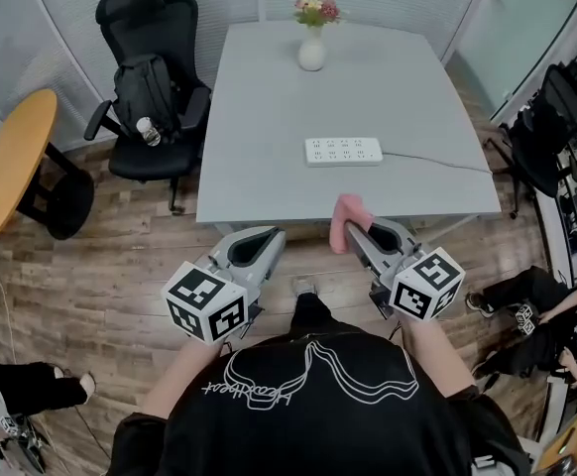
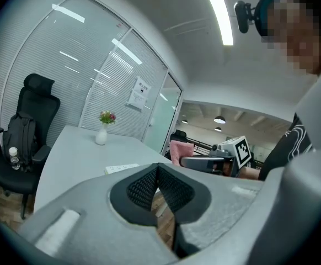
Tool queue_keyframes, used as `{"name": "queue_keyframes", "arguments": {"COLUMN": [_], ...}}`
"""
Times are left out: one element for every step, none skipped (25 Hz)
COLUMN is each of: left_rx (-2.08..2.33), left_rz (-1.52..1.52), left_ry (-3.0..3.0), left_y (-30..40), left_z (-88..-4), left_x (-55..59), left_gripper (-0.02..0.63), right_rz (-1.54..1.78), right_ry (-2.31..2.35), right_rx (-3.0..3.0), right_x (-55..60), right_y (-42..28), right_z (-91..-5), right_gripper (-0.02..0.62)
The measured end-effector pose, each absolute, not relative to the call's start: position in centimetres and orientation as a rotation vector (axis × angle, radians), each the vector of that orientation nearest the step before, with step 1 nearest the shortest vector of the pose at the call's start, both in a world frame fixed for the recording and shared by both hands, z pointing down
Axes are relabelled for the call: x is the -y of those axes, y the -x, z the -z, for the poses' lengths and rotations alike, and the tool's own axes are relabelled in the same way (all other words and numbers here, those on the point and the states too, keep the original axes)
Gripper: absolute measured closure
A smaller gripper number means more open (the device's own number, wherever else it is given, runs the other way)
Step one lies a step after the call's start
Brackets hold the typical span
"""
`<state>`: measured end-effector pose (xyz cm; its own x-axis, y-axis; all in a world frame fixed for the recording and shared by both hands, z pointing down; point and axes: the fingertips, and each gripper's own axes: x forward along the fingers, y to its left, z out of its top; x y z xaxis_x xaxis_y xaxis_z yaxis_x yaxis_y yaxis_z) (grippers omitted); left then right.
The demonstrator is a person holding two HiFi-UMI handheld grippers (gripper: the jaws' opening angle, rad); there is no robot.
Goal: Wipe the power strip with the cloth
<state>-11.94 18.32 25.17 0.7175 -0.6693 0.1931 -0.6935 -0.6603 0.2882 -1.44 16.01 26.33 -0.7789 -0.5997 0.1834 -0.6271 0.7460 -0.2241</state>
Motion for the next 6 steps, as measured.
{"name": "queue_keyframes", "arguments": {"left_rx": [1.059,1.057,1.056,1.055,1.054,1.054], "left_rz": [-0.099,-0.100,-0.101,-0.104,-0.106,-0.109], "left_ry": [-2.581,-2.580,-2.580,-2.581,-2.582,-2.583], "left_y": [11.92,11.90,11.89,11.88,11.89,11.89], "left_z": [-25.13,-25.06,-24.97,-24.87,-24.75,-24.64], "left_x": [-18.32,-18.32,-18.32,-18.32,-18.32,-18.32], "left_gripper": [0.594,0.594,0.594,0.594,0.594,0.594], "right_rz": [-0.420,-0.422,-0.425,-0.430,-0.435,-0.441], "right_ry": [-1.001,-1.000,-1.001,-1.002,-1.004,-1.006], "right_rx": [2.839,2.835,2.832,2.828,2.825,2.822], "right_x": [-16.05,-16.06,-16.05,-16.04,-16.02,-16.00], "right_y": [1.47,1.49,1.50,1.49,1.47,1.46], "right_z": [-26.28,-26.25,-26.23,-26.22,-26.21,-26.18], "right_gripper": [0.565,0.565,0.565,0.565,0.565,0.565]}}
